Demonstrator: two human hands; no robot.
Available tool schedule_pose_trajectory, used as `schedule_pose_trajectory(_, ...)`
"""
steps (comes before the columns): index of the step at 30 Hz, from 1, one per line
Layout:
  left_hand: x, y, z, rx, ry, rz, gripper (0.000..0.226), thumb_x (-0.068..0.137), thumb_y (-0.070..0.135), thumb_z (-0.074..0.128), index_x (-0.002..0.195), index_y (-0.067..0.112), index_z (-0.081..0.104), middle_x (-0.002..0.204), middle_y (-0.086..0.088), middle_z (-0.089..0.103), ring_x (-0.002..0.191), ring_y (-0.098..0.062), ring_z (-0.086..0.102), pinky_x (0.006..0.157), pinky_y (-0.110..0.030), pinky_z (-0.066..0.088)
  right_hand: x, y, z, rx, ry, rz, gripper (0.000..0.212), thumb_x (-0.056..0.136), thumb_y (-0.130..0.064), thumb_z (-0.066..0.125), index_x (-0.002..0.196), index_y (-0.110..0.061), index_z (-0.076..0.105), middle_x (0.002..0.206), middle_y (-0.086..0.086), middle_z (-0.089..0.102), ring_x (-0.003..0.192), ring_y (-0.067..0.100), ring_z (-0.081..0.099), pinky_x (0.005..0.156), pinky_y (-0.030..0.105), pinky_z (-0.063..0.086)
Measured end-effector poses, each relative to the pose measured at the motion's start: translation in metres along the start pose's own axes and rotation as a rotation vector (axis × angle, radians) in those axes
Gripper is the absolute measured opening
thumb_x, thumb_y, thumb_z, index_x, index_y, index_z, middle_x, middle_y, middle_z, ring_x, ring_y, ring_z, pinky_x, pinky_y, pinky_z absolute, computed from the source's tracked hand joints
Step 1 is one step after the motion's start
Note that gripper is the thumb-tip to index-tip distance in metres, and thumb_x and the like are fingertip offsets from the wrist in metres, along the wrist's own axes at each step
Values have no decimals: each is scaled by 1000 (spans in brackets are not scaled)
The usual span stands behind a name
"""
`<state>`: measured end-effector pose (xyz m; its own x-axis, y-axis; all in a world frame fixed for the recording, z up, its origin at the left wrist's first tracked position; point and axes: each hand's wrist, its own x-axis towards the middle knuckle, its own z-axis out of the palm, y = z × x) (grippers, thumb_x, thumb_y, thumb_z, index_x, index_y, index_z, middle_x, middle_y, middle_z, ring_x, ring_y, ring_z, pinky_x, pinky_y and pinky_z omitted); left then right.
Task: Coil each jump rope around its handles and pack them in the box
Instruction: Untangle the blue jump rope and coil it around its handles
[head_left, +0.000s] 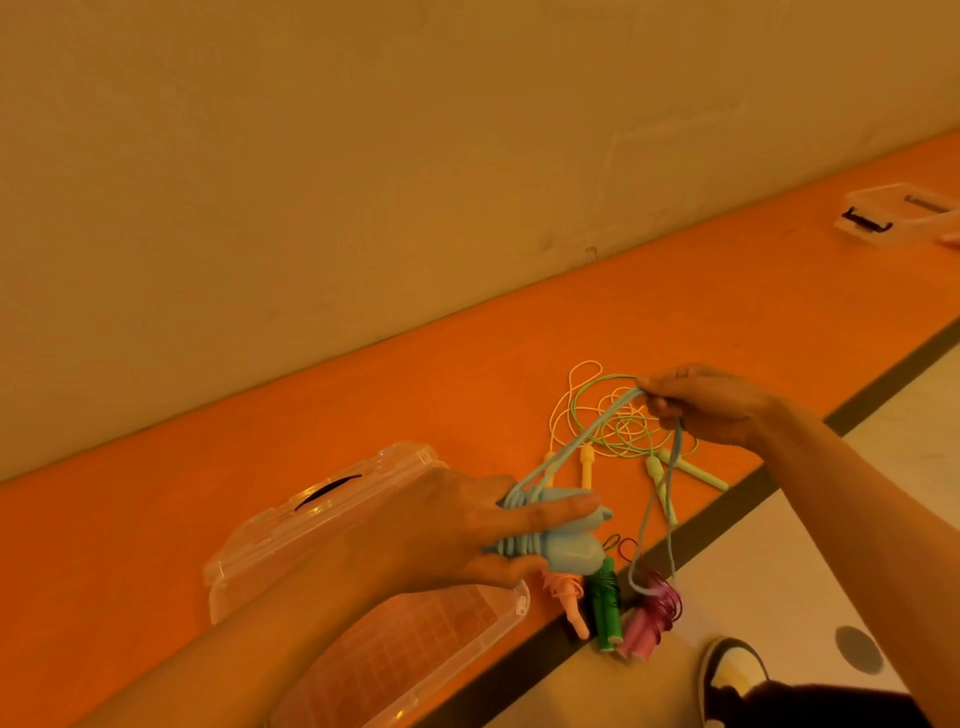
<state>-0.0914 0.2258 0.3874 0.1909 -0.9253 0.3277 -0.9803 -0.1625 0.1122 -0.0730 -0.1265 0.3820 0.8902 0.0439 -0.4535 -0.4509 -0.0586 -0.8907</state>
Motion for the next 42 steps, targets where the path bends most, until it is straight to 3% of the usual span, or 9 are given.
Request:
schedule_pose_trajectory(6,7,8,0,-18,15,67,66,98,47,53,155,33,22,91,7,55,61,-2,44,49,-16,47,5,-8,21,-280,193,-183,24,97,-23,59,83,-9,73,73,0,61,70,12,48,63,24,39)
schedule_pose_trajectory(12,5,8,2,-31,17,49,65,100,47,49,156,33,19,91,5,57,61,-2,45,50,-12,40,15,2,30,-446,285,-224,27,87,-39,69,84,-13,78,95,22,69,83,27,53,71,41,40)
schedule_pose_trajectory(16,2,4,0,-107,134,-143,63,101,52,41,156,40,13,93,10,61,62,-2,49,49,-15,45,9,13,27,-431,263,-229,29,77,-46,72,78,-17,78,89,21,65,81,25,50,71,41,38)
schedule_pose_trajectory(19,3,6,-3,-393,232,-467,70,87,55,50,143,69,11,90,23,59,66,-5,55,54,-14,43,2,21,28,-397,197,-268,28,78,-42,69,79,-16,78,79,6,65,77,18,50,67,32,41)
schedule_pose_trajectory(21,3,4,-4,-602,341,-597,66,86,53,55,134,79,17,97,24,64,75,-15,66,57,-26,54,-1,23,31,-384,148,-282,30,80,-40,67,82,-12,77,71,-3,61,70,12,47,59,22,39)
schedule_pose_trajectory(24,8,-5,-11,-684,503,-689,63,93,43,61,142,66,28,106,41,62,79,-7,70,59,-23,56,-4,28,37,-439,25,-251,23,91,-31,65,80,-14,76,72,1,60,68,10,48,63,26,40)
schedule_pose_trajectory(27,5,-23,-12,-606,578,-842,63,87,47,58,145,51,35,95,32,67,73,5,69,60,-14,52,-11,33,54,-549,-101,-263,27,92,-37,64,78,-17,74,71,3,60,67,8,51,66,27,42)
schedule_pose_trajectory(34,-11,-47,-1,-301,395,-1043,58,94,57,50,147,59,26,85,8,72,67,-6,67,60,-33,56,-46,24,108,-860,-275,-483,32,93,-45,62,87,-17,76,73,-10,68,64,4,59,58,21,44)
schedule_pose_trajectory(42,-17,-48,6,-151,198,-1078,62,90,67,34,150,55,23,84,0,71,65,-15,60,56,-38,49,-83,-5,147,-1284,-289,-852,38,101,-48,40,103,-17,62,95,-2,63,82,15,56,82,30,38)
